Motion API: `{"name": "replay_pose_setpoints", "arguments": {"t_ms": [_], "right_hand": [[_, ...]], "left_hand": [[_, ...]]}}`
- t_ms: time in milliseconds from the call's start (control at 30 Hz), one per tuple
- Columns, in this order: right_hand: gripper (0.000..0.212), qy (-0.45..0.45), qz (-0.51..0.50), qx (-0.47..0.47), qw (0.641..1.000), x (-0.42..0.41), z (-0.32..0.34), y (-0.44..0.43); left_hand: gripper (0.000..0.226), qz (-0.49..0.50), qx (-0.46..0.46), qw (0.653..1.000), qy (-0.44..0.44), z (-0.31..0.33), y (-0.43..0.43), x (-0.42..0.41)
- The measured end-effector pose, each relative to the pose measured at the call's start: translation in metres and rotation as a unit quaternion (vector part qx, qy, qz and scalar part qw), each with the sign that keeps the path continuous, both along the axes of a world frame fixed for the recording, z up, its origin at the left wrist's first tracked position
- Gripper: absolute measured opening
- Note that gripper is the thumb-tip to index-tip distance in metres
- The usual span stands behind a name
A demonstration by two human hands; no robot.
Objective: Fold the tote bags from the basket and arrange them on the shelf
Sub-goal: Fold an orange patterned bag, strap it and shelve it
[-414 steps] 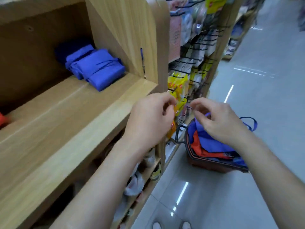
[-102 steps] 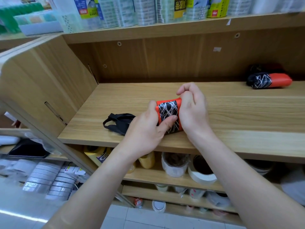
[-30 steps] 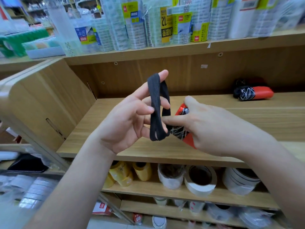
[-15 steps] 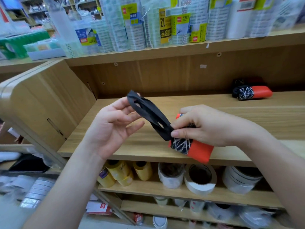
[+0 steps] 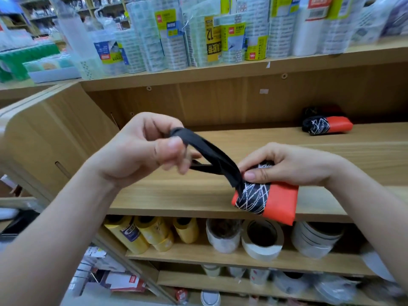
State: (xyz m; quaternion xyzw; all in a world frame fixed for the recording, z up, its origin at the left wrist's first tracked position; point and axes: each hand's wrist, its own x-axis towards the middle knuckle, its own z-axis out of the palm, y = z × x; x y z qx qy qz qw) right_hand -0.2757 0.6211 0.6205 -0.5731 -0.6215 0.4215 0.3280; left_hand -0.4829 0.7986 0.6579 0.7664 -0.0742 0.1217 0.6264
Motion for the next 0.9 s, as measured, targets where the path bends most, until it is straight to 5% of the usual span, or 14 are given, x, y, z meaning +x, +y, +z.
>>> {"name": "replay_pose_setpoints", "arguments": {"t_ms": [133,233,433,567,733,833,900], "right_hand": [[0.044,0.041,-0.020,0.027,0.999,0.001,-0.010,-0.004],[0.064,0.049,-0.048,0.060,0.996,0.001,-0.004,-0.012],[0.080,-0.317,-0.037,0.074,0.945,-0.020,0.022,-0.015],[0.061,-0.434,-0.038,0.028,0.900,-0.028,0.027,-0.004],[0.013,-0.280,-0.060,0.061,0.956,-0.013,0.017,-0.002],[0.017,-0.155,-0.029,0.027,0.987,-0.008,0.011,-0.004],[0.020,-0.097,-0.002,0.009,0.995,-0.005,0.006,-0.005]], "left_hand": [[0.036,-0.047,-0.256,0.965,-0.021,-0.015,-0.007,0.010],[0.049,-0.082,-0.346,0.935,-0.001,-0.016,-0.004,0.012],[0.064,-0.091,-0.337,0.936,0.029,-0.021,-0.010,0.022],[0.065,-0.064,-0.309,0.948,0.026,-0.019,-0.023,0.031],[0.044,0.063,-0.384,0.921,-0.009,-0.032,-0.027,0.029],[0.043,0.127,-0.328,0.934,0.057,-0.043,-0.025,0.023],[0.066,0.161,-0.252,0.949,0.099,-0.045,-0.019,0.017]]}}
